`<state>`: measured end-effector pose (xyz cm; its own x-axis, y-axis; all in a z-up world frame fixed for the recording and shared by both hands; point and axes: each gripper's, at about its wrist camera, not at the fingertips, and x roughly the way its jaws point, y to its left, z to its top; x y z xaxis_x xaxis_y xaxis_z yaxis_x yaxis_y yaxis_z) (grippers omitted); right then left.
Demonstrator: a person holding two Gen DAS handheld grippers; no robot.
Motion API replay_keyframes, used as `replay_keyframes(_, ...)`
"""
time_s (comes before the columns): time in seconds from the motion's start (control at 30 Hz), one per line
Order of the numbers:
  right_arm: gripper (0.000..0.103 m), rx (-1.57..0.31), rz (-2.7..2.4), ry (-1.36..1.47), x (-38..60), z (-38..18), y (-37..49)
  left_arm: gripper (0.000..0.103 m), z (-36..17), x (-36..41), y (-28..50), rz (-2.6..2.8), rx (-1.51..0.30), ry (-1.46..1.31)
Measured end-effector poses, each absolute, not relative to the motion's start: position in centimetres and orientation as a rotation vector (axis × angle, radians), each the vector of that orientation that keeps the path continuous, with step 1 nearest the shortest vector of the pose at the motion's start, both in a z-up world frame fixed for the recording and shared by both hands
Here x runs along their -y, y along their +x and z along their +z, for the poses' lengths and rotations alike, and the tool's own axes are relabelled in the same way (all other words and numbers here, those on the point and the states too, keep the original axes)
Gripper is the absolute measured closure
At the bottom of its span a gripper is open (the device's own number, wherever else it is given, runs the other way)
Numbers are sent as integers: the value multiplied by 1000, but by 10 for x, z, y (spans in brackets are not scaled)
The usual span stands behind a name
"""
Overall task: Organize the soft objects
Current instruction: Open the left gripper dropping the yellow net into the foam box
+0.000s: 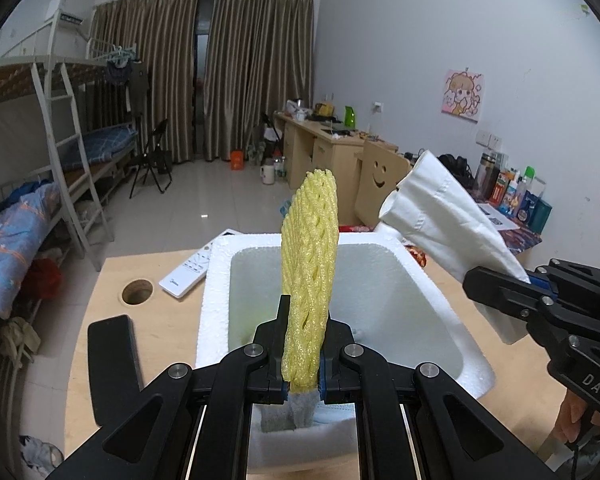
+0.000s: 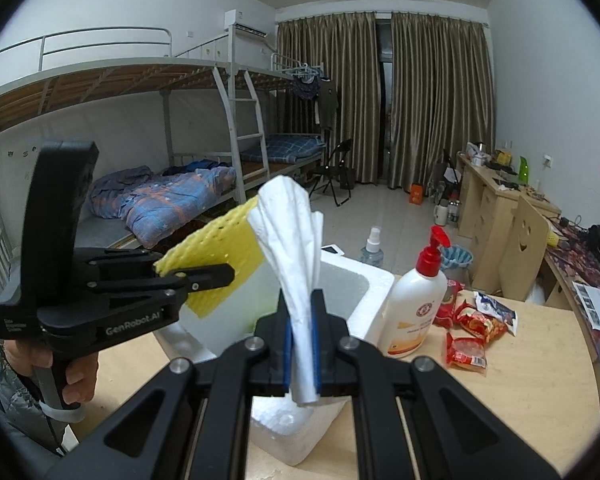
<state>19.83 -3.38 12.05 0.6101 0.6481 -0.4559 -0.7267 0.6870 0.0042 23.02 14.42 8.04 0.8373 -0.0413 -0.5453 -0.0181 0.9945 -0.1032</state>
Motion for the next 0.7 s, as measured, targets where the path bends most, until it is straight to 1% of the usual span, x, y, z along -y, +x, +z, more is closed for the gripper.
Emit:
replay_keyframes(0.2, 92, -457, 793, -189, 33, 119, 205, 92, 79, -145, 236, -2, -571, -96)
replay_keyframes(0.27, 92, -458, 791, -186, 33, 118, 205, 88, 78, -144, 237, 8, -568, -96)
replay_keyframes(0.3, 92, -459, 789, -187, 33, 118, 206, 81, 78, -145, 237, 13, -568, -95)
replay_keyframes(0.33, 92, -459, 787, -187, 33, 118, 206, 68, 79, -147, 236, 12, -563, -96)
replay_keyframes(0.37, 92, -458, 785, -186, 34, 119, 207, 59, 80, -148, 235, 14, -559, -96)
replay_keyframes(0.4, 92, -456, 783, -184, 34, 119, 206, 39, 81, -148, 234, 19, -552, -98)
replay_keyframes(0.43, 92, -455, 781, -183, 35, 120, 206, 24, 83, -150, 233, 21, -540, -101)
replay_keyframes(0.53, 92, -453, 776, -181, 37, 120, 207, 13, 88, -153, 225, 35, -497, -100)
replay_keyframes(0.6, 92, -453, 773, -181, 37, 120, 207, 10, 90, -156, 220, 38, -482, -102)
replay_keyframes(0.7, 92, -454, 770, -184, 36, 120, 205, 9, 92, -161, 212, 58, -468, -107)
